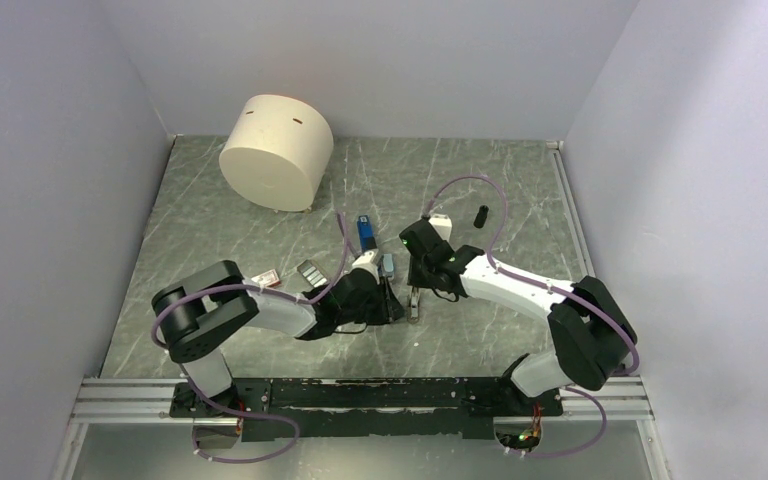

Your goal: Load the staples into the stapler

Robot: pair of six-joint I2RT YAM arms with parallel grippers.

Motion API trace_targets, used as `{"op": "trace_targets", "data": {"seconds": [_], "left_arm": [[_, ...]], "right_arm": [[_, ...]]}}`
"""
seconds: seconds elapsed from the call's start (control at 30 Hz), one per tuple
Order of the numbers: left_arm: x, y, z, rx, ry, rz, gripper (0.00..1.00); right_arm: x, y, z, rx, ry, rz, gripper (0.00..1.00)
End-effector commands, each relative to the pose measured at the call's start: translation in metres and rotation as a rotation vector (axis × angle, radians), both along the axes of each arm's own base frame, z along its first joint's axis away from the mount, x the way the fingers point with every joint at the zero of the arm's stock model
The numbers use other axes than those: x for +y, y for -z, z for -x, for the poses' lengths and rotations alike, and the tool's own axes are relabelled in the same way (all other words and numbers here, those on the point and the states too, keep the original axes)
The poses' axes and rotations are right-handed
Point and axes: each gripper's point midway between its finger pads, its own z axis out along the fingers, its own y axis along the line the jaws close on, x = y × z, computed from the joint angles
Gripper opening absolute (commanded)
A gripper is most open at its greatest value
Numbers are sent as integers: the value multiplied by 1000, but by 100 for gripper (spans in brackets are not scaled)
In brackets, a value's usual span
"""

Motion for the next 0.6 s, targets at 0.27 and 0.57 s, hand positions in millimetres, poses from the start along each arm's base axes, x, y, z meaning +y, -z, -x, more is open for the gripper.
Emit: {"op": "trace_targets", "data": {"seconds": [0.27,0.57], "left_arm": [[-23,2,6,14,-25,5,19],[-21,-22,9,-67,-10,14,30]], "right_arm": [[-1,-1,0,-12,19,-2,20],[1,-3,-3,-19,17,5,20]]}}
